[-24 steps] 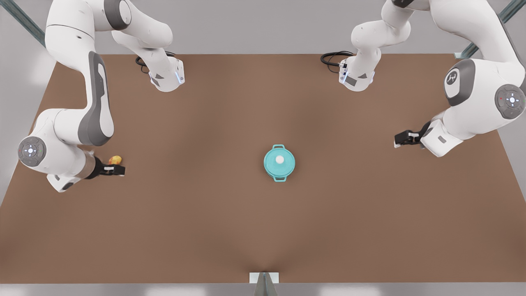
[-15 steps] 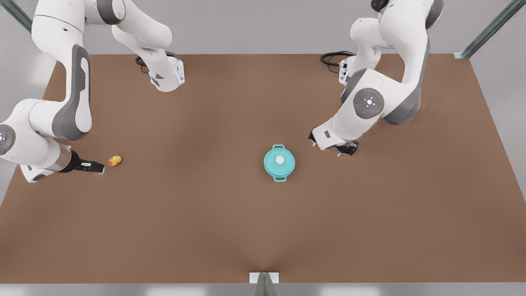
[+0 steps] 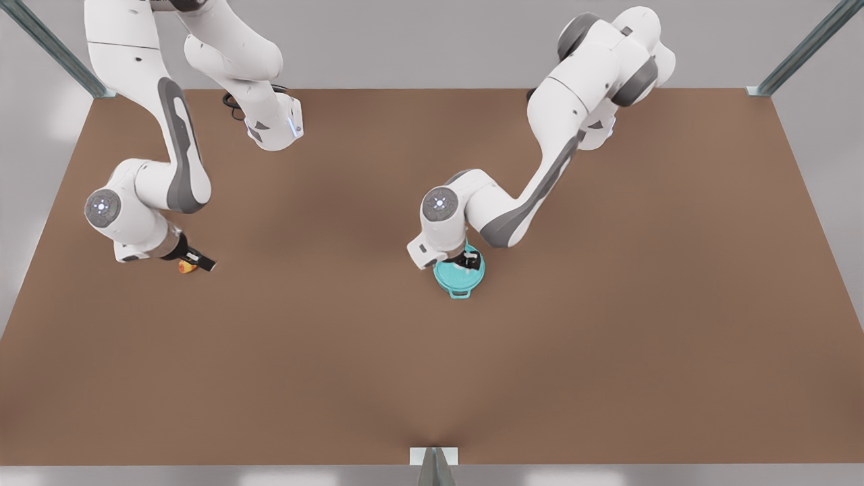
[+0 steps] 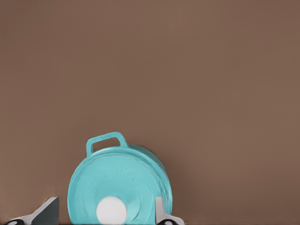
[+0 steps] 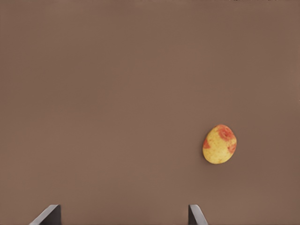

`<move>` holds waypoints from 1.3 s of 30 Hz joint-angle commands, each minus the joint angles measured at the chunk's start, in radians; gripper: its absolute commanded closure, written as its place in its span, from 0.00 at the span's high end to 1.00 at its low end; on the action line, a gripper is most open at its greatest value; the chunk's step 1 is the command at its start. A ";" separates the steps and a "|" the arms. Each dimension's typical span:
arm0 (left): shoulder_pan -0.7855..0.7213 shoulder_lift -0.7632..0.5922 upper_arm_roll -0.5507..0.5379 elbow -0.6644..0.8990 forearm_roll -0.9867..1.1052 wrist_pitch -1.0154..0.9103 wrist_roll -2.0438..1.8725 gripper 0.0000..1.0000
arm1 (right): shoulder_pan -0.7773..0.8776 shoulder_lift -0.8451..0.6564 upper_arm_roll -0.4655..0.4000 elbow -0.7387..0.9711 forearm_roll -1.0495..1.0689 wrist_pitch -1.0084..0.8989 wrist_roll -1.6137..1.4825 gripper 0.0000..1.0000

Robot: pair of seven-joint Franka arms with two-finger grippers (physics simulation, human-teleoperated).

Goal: Open the pot lid and put the potato into the pot

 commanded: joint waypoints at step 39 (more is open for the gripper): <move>0.024 -0.054 0.021 -0.136 0.112 0.129 -0.465 0.45 | -0.165 0.251 -0.016 -0.130 -0.276 0.409 0.354 1.00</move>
